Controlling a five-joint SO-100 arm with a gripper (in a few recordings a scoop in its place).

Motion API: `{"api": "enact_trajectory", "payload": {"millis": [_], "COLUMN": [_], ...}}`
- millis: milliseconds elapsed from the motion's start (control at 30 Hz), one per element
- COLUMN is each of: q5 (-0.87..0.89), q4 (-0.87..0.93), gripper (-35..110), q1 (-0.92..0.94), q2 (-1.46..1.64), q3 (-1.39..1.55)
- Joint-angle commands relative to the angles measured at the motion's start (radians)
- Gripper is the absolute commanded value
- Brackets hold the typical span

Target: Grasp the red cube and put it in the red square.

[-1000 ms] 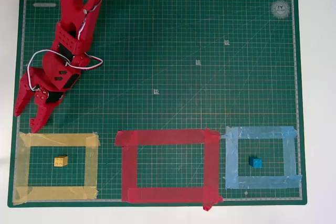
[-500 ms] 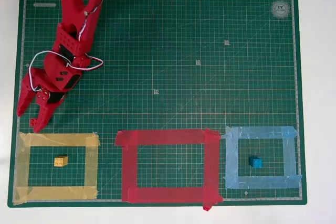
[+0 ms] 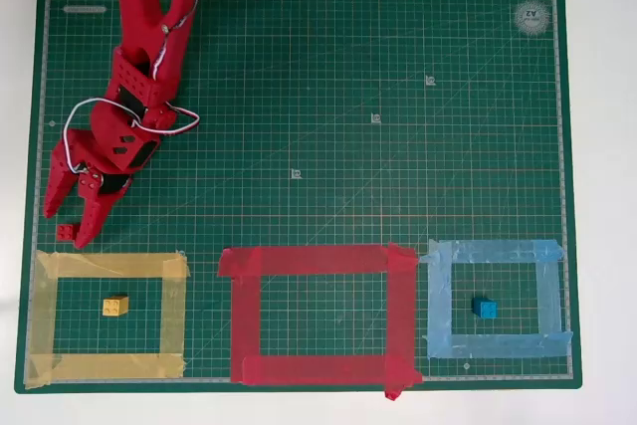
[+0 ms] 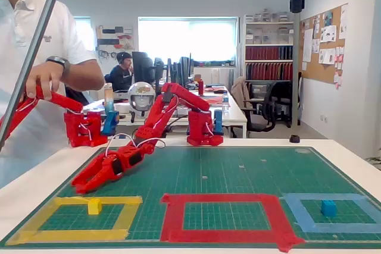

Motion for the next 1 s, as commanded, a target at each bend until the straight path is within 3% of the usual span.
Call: {"api": "enact_trajectory", "payload": {"millis": [0,967], "q5": [-0.026,-0.038], "q4": [-0.008,0.026], "gripper": [26,24], "q1": [-0.003,-0.020], "q2": [0.026,-0.064], "q3": [-0.044,-0.164]}}
